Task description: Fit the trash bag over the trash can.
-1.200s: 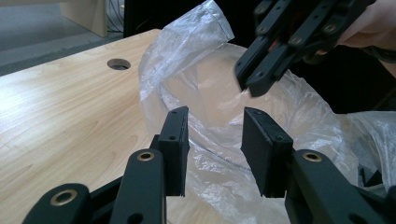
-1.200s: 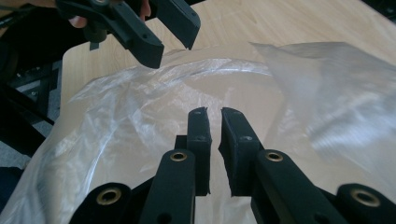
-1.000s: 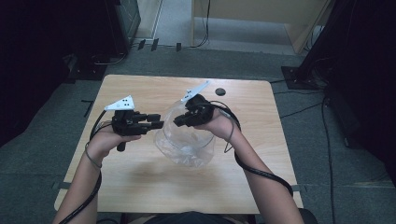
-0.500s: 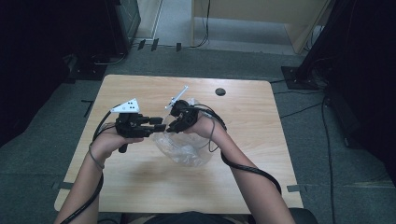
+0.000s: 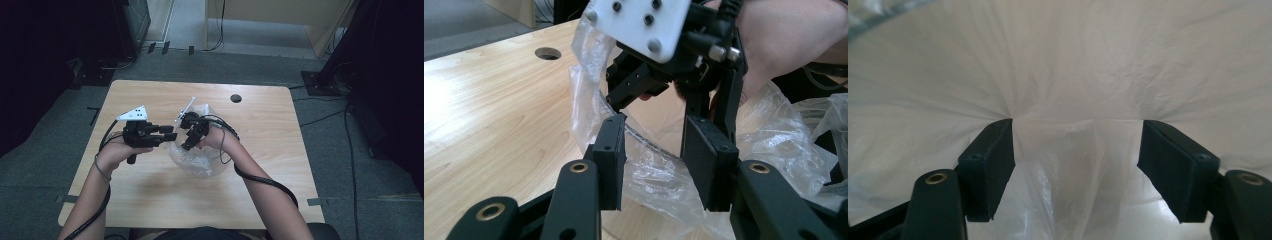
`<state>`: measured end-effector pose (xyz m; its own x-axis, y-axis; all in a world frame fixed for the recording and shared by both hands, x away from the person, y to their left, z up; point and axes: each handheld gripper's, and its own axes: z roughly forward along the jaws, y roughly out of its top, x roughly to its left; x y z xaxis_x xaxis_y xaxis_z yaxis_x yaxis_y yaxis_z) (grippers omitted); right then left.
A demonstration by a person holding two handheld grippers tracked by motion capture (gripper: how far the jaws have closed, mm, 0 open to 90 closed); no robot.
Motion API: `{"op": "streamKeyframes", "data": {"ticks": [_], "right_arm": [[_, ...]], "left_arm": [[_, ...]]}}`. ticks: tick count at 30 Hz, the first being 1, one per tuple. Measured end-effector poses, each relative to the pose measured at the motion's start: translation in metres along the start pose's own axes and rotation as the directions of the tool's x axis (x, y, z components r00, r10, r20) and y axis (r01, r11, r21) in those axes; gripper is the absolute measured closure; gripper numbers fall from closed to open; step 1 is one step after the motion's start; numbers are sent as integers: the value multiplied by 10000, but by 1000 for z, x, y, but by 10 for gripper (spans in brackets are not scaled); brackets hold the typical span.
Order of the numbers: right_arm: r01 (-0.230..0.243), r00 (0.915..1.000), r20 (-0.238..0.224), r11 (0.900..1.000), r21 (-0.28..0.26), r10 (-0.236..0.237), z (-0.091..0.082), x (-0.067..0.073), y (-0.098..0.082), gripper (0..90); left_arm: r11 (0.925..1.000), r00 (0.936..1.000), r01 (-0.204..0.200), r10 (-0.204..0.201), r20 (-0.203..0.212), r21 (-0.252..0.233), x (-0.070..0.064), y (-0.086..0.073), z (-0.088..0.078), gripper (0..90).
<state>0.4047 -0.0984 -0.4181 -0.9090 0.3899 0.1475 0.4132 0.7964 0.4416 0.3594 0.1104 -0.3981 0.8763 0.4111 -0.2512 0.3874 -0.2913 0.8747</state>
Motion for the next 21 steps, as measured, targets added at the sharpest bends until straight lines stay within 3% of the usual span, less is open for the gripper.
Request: {"op": "streamKeyframes", "data": {"ticks": [6, 13, 18, 21], "right_arm": [[234, 9997, 43, 9993, -292, -233, -8, 2, 0, 302], [513, 9987, -31, 9937, -996, -518, -39, 7, 2, 316], [518, 9986, 125, 9873, -1502, -505, -63, 8, -10, 446], [664, 9978, 31, 9913, -1139, -665, -62, 12, -23, 524]], "left_arm": [[10000, 10000, 80, -80, 15, -53, 0, 0, 0, 600], [9999, 9999, 110, -109, 59, -89, 0, 0, 1, 598], [9998, 9998, 150, -149, 92, -124, 1, -1, 1, 595], [9998, 9998, 166, -165, 101, -134, 1, -1, 1, 593]]}}
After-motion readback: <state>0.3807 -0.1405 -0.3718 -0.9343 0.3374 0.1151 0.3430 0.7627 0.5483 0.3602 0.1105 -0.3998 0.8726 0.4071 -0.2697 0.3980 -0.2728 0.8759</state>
